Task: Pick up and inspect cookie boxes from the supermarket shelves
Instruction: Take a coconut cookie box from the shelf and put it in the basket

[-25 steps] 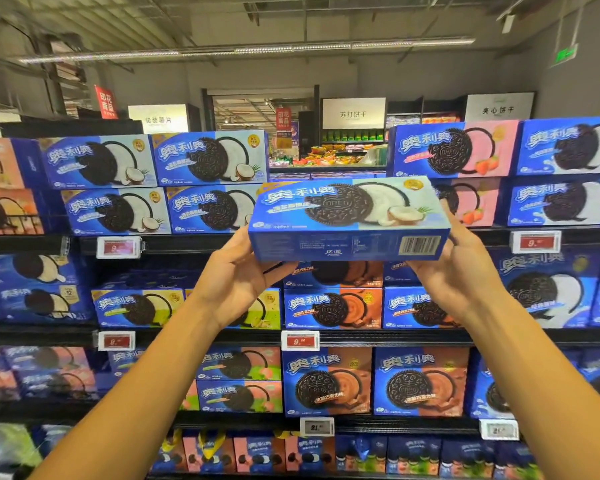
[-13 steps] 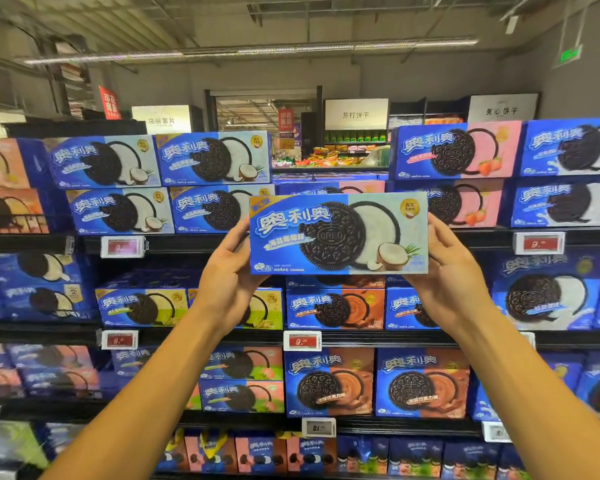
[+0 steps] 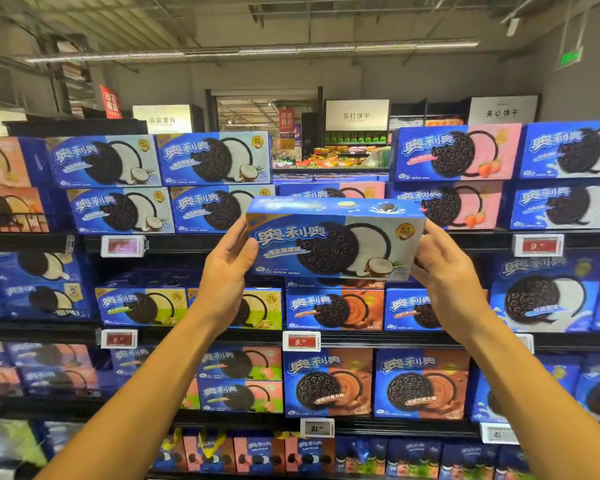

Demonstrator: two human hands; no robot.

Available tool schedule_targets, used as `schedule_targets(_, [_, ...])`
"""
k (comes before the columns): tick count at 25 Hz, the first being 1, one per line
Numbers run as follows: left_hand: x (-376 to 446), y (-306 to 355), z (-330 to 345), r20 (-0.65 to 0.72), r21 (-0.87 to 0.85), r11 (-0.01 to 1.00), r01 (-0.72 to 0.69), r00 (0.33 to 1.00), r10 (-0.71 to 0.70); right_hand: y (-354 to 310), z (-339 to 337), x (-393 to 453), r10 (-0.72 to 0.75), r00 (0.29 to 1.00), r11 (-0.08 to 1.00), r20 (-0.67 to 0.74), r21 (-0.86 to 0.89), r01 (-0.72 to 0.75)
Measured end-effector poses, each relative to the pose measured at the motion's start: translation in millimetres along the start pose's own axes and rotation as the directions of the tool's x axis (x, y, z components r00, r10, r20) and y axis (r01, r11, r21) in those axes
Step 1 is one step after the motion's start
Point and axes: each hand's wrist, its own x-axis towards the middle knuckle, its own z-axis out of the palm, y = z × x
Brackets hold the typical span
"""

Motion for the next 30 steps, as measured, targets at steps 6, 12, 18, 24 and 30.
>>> schedule_targets(6, [0,4,-6,0.028,0.309,0.922,-0.233,0.971,0.236,2,-3,2,-0.198,0.98,0.958,-0.03,-0.218,0.187])
schedule_targets(12, [-4,8,-3,0.056,0.388,0.853,-0.349,0.933,0.357,4,-1,1,-0.308,0.95,0.929,-0.054,-0.23,0.289])
schedule_targets(18, [-2,9,-5,0.037,0.386,0.856,-0.344,0.933,0.358,7,-1,1,-0.338,0.94,0.916,-0.046,-0.247,0.317])
schedule_targets(24, [0,13,-7,0.06,0.401,0.849,-0.344,0.935,0.351,11,-2,5,-0.359,0.933,0.903,-0.022,-0.263,0.341])
schedule_targets(30, [2,13,-11,0.078,0.397,0.852,-0.342,0.937,0.34,15,-5,10,-0.365,0.931,0.896,0.016,-0.267,0.356])
